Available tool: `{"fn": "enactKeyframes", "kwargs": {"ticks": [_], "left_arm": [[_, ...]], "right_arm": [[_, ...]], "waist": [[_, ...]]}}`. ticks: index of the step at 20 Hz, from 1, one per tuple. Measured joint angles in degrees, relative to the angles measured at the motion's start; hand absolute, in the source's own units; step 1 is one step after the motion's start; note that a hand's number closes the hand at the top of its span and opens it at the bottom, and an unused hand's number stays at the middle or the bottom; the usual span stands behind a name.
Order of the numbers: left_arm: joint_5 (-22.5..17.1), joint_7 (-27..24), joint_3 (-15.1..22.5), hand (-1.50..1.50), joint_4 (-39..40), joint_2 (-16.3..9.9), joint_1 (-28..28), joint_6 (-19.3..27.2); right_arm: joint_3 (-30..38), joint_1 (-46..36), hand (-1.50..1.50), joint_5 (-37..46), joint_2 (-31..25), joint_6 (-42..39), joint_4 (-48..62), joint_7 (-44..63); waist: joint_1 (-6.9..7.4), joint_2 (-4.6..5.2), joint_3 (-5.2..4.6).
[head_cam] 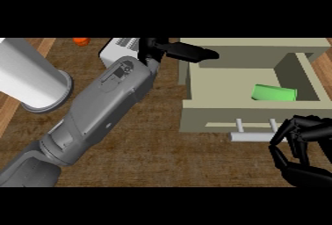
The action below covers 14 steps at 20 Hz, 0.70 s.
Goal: Pick up the cup, place it into the drawer and close the drawer
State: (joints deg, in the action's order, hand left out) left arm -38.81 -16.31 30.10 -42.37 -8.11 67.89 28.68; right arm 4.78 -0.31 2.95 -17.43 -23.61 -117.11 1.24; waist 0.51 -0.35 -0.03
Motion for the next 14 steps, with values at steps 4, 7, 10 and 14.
{"fn": "enactKeyframes", "kwargs": {"ticks": [4,7,10,14], "left_arm": [[0.09,2.05,-2.17,-1.50,-5.60,-4.48,-3.42,-0.98],[-0.03,2.82,-2.76,-1.50,-11.56,-7.30,-8.78,-1.58],[0.09,3.38,-3.75,-1.50,-15.55,-10.00,-12.61,-2.48],[-0.60,3.24,-5.04,-1.50,-20.55,-13.74,-18.37,-4.84]], "right_arm": [[-2.22,-1.26,1.50,5.83,0.98,2.26,0.85,0.98],[-3.85,-2.95,1.50,11.08,1.60,4.40,4.35,-0.54],[-6.94,-4.61,1.50,17.65,1.95,6.66,8.06,-2.72],[-10.82,-7.00,1.50,26.66,0.45,8.79,14.28,-5.08]], "waist": [[0.26,0.04,0.01],[0.89,0.02,0.01],[1.03,0.11,0.02],[1.75,0.20,0.01]]}}
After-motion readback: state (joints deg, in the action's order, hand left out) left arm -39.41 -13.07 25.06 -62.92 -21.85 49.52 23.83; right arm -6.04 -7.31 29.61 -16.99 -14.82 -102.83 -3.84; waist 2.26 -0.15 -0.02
